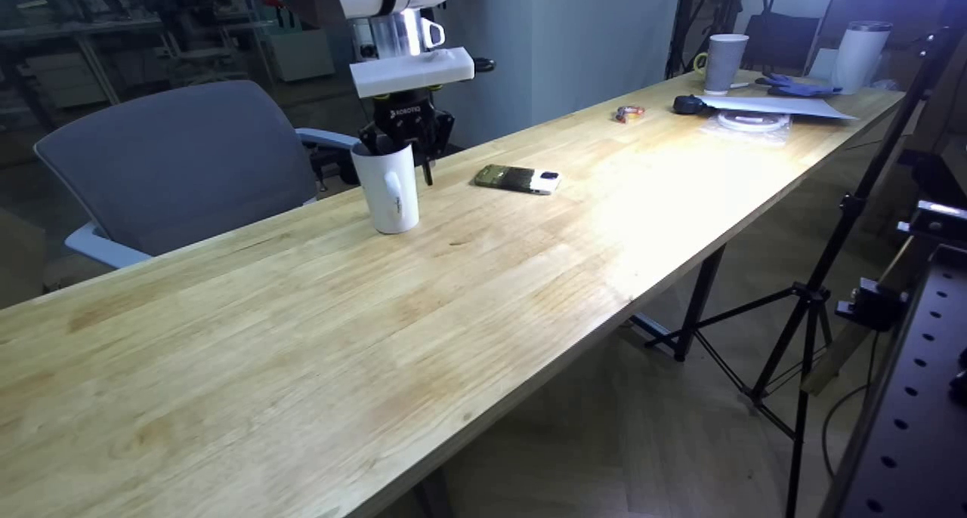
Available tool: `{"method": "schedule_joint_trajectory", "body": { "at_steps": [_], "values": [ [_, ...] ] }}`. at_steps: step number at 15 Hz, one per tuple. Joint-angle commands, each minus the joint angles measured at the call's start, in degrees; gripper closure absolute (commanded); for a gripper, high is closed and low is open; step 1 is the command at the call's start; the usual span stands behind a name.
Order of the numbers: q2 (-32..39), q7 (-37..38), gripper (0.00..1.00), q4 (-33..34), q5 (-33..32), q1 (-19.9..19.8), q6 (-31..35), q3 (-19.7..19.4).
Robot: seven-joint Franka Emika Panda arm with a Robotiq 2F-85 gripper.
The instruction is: Move the mug forward
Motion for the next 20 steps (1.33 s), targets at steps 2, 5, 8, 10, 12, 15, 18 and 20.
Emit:
{"method": "schedule_joint_trajectory", "body": {
  "at_steps": [2,5,8,10,12,15,18,20],
  "values": [
    [0.3,2.5,1.0,1.8,-1.4,0.8,-0.6,-1.4],
    [-0.1,2.8,0.98,2.7,-2.5,1.2,-1.8,-2.4],
    [-0.5,3.7,0.98,4.2,-4.0,1.6,-2.8,-3.6],
    [-0.8,4.2,0.98,5.5,-4.9,1.7,-3.1,-4.3],
    [-1.1,4.6,0.98,6.7,-5.6,1.8,-3.6,-4.7],
    [-2.6,4.6,0.98,6.4,-6.6,2.3,-3.7,-5.0],
    [-5.5,4.1,0.98,2.9,-7.8,3.1,-2.6,-5.0],
    [-7.9,3.6,0.98,-0.6,-8.6,3.6,-1.0,-4.9]
  ]
}}
